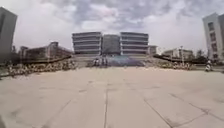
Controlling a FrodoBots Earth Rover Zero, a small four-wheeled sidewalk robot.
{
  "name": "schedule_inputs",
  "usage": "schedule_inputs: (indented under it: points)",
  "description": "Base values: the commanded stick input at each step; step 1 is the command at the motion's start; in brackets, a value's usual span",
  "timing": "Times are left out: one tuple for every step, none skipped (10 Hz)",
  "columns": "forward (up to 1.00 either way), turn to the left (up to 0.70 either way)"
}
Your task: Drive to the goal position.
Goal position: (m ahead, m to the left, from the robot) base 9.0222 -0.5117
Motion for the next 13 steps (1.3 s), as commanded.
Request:
schedule_inputs:
  points:
    - [0.70, 0.00]
    - [0.70, 0.00]
    - [0.70, 0.00]
    - [0.70, 0.00]
    - [0.70, 0.00]
    - [0.70, 0.00]
    - [0.70, 0.00]
    - [0.70, 0.00]
    - [0.70, 0.00]
    - [0.70, 0.00]
    - [0.70, 0.00]
    - [0.70, 0.00]
    - [0.70, 0.00]
